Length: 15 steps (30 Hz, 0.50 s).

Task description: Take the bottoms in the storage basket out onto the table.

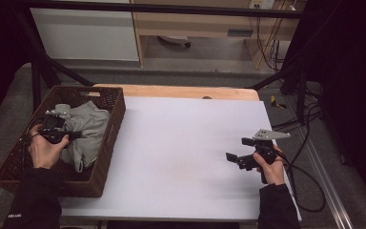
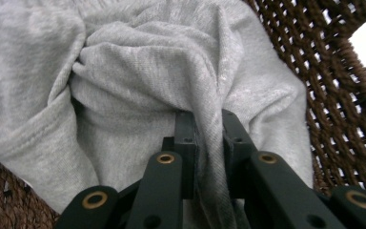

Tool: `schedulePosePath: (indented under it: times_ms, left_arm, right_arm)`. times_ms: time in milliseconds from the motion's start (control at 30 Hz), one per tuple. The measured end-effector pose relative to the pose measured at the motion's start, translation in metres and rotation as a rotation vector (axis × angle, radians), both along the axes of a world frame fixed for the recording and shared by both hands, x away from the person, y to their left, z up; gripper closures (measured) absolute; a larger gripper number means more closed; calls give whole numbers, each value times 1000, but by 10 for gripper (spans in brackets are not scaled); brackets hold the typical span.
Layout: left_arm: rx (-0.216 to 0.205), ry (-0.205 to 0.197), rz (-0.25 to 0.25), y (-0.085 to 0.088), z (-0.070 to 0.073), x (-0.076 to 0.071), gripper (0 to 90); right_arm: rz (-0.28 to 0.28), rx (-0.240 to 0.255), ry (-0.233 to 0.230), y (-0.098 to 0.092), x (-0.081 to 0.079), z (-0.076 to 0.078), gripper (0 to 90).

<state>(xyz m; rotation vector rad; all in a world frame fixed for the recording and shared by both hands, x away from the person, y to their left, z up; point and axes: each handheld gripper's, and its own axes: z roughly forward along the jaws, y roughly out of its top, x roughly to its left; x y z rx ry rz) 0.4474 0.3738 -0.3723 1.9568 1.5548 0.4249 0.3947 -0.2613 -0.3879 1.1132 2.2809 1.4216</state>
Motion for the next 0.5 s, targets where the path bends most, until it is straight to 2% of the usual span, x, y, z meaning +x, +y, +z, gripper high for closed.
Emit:
schedulePosePath:
  times_ms: [133, 500]
  left_arm:
    - [-24, -12, -1, 2, 3, -1, 802]
    - [-23, -26, -18, 3, 14, -5, 802]
  right_arm:
    - [-2, 1, 2, 0, 0, 0, 12]
    - [-4, 6, -1, -1, 0, 1, 12]
